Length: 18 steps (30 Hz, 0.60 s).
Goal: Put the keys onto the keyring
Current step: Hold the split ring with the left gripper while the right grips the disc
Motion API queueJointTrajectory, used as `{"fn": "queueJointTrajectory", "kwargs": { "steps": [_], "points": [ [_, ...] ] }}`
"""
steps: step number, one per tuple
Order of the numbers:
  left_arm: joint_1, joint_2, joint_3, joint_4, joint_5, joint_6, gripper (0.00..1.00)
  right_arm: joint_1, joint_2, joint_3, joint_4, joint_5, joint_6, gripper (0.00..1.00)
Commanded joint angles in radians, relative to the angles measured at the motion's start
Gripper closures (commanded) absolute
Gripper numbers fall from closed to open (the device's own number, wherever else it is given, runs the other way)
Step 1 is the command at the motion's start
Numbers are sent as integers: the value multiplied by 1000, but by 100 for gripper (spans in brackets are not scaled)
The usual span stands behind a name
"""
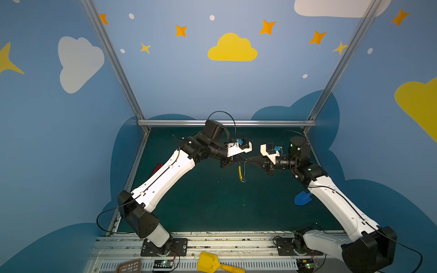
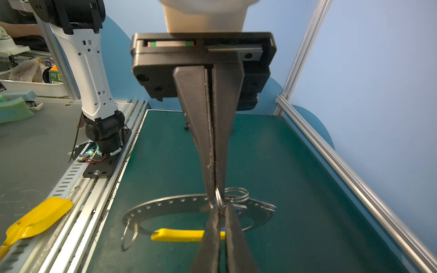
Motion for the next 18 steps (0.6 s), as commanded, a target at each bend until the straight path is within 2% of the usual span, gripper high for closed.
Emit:
{"fn": "queueJointTrajectory", "kwargs": {
  "steps": [1, 4, 9, 14, 18],
  "points": [
    [0, 11, 15, 8, 26, 3, 97, 5, 9, 32, 17, -24, 9, 96],
    [-1, 11, 14, 11, 27, 3, 97, 6, 17, 39, 13, -38, 13, 99],
    [-3, 10, 12, 17, 33, 6, 97, 11, 27, 43, 16, -54, 20, 95],
    [-1, 10, 11, 24, 35, 6, 97, 13, 38, 55, -6, -69, 13, 100],
    [-3, 5, 4, 39, 37, 3, 97, 13, 40, 58, -6, -82, 15, 100]
  ]
}}
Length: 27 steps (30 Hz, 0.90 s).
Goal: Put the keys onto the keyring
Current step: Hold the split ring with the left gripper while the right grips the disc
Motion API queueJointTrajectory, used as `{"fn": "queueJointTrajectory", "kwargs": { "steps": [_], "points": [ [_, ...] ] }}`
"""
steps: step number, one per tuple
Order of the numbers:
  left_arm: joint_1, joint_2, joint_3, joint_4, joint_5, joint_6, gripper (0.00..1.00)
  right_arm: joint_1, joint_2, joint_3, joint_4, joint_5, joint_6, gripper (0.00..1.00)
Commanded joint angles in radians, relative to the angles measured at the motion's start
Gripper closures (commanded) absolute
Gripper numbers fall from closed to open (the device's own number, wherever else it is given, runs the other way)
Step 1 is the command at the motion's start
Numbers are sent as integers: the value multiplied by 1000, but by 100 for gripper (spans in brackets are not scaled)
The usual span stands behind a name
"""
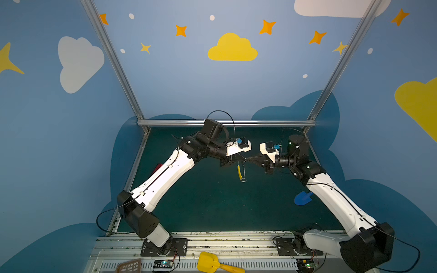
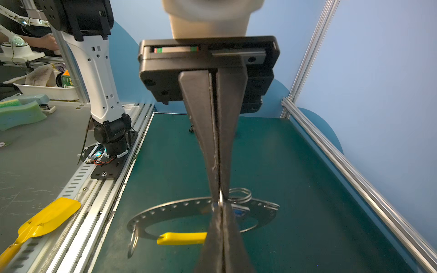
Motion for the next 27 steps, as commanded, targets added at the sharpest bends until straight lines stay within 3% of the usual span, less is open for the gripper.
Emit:
{"fn": "queueJointTrajectory", "kwargs": {
  "steps": [1, 13, 19, 27],
  "points": [
    [-8, 3, -1, 45, 32, 1, 97, 13, 7, 37, -3, -41, 12, 100],
    [-1, -38, -58, 102, 14, -16, 97, 0, -7, 20, 32, -57, 40, 100],
    [0, -44, -60, 87, 20, -7, 97, -2, -17, 41, -58, -26, -20, 84],
    [-1, -45, -54, 70, 31, 6, 97, 12, -6, 61, -80, -32, -19, 84]
  ]
}}
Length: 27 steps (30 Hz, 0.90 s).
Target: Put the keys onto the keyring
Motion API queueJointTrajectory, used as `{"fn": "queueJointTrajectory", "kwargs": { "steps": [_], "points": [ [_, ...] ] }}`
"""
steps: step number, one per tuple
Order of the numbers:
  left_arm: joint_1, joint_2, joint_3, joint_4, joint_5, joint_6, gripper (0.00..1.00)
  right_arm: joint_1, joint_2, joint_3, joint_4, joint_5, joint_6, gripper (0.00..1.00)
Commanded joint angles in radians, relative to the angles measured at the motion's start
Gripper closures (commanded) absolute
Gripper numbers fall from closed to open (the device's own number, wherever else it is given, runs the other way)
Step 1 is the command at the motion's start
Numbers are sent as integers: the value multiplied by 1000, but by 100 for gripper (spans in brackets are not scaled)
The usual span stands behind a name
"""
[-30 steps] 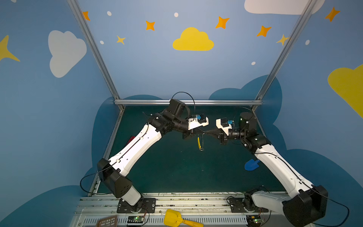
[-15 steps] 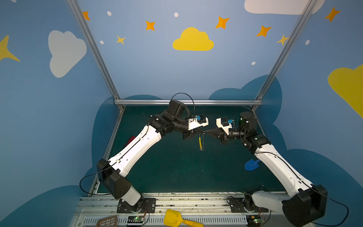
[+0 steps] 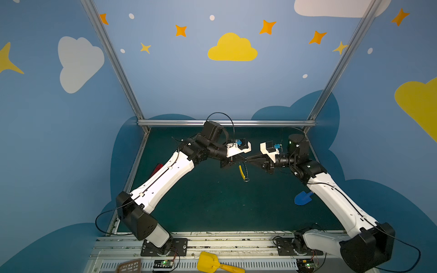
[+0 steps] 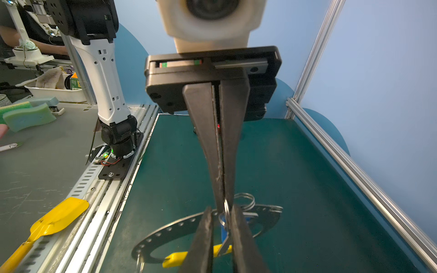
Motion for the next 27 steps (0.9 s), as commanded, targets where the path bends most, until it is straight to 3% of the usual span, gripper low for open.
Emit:
{"fn": "queueJointTrajectory", "kwargs": {
  "steps": [1, 16, 23, 27],
  "points": [
    [-1, -24, 1, 0, 24, 12, 97, 13, -2, 40, -44, -18, -16, 84],
    [8, -60, -29, 2, 31, 25, 97, 19, 1, 21, -51, 18, -35, 80],
    [11, -70, -43, 16, 55, 22, 97, 22, 16, 25, -36, -10, -14, 90],
    [20, -82, -54, 40, 61, 10, 97, 18, 7, 10, -19, 7, -23, 76]
  ]
}}
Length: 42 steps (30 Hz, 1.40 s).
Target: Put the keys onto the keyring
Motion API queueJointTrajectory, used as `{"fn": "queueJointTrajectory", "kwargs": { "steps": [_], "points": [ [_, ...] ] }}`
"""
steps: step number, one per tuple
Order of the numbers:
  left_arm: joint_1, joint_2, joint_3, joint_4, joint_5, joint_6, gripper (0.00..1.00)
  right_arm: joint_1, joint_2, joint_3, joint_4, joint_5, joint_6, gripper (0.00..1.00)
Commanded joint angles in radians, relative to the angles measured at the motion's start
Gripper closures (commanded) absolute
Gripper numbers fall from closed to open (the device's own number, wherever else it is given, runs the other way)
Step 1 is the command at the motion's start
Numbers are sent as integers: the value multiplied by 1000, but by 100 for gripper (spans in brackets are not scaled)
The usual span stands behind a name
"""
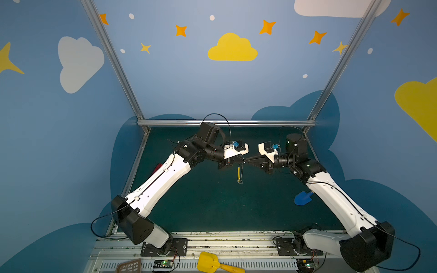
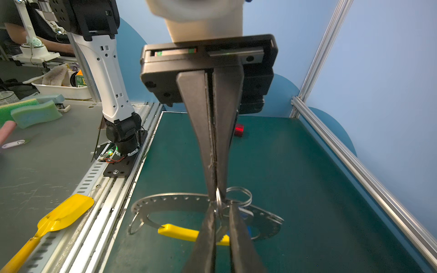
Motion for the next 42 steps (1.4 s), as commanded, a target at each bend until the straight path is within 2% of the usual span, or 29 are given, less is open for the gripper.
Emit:
{"fn": "queueJointTrajectory", "kwargs": {
  "steps": [1, 3, 9, 14, 27, 31, 37, 42],
  "points": [
    [14, -40, -16, 47, 44, -19, 97, -2, -16, -26, 31, 26, 8, 73],
    [29, -52, -34, 90, 73, -57, 97, -10, -44, -61, 63, 95, 34, 64],
    [63, -74, -75, 215, 157, -164, 97, -18, -84, -165, 236, 163, 150, 55],
    [68, -73, -90, 266, 190, -202, 97, -5, -45, -163, 343, 107, 227, 54],
    [68, -71, -103, 298, 199, -225, 97, 50, 17, -95, 368, 94, 250, 54],
    [69, -74, -107, 306, 192, -225, 97, 64, 23, -92, 360, 97, 236, 60],
    [72, -80, -107, 310, 174, -224, 97, 67, 2, -103, 295, 170, 155, 82],
    [81, -84, -110, 313, 169, -228, 97, 68, -34, -135, 301, 243, 137, 96]
  ]
}}
